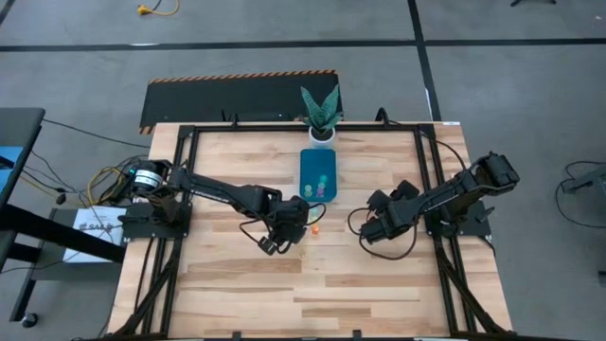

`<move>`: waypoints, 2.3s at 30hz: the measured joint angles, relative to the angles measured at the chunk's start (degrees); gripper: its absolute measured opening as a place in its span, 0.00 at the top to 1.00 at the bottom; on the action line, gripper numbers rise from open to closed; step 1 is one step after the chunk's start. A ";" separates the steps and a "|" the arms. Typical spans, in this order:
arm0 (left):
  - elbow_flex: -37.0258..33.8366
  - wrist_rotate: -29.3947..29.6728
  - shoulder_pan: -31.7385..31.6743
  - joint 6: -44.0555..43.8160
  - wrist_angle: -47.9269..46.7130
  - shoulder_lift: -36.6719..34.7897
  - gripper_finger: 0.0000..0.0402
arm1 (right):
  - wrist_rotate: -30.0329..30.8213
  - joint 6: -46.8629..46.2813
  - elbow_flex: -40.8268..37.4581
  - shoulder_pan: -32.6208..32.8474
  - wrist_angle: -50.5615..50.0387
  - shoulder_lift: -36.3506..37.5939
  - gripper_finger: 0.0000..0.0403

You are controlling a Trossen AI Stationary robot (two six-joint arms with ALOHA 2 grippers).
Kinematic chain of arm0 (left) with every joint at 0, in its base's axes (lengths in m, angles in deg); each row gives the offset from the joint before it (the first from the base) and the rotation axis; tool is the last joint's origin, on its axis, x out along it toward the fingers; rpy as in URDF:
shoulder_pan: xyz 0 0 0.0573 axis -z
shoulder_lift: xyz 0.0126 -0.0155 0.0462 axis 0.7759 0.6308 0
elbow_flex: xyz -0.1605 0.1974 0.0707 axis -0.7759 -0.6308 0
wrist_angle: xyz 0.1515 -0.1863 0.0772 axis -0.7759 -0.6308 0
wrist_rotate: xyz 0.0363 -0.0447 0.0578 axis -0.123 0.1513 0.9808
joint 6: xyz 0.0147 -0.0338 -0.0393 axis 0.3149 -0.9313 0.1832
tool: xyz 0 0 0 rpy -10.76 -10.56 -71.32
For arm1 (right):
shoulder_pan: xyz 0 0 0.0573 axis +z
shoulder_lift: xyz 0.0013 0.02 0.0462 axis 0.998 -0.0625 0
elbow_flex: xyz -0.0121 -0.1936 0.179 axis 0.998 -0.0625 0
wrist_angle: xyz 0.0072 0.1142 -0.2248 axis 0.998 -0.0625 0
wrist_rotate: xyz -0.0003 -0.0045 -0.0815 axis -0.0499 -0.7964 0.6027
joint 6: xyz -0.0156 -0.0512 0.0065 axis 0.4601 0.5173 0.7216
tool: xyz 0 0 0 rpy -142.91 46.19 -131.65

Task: Pick and place pill bottles into a basket
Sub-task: Put the yellow pill bottle into the blue bin

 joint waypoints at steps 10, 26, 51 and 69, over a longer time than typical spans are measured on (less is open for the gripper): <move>-0.02 0.57 0.35 -0.30 0.06 -0.02 0.50 | 0.01 0.02 0.00 -0.02 -0.03 0.00 0.61; 0.31 1.49 1.61 -0.04 1.27 1.18 0.50 | 0.01 0.02 0.00 -0.02 0.06 0.00 0.61; 9.41 1.43 2.05 3.27 -8.60 9.44 0.50 | 0.04 0.17 -0.02 -0.02 1.08 0.04 0.61; 9.27 -3.20 -0.32 5.88 -9.97 11.30 0.50 | 0.01 0.17 -0.02 -0.03 1.50 0.04 0.61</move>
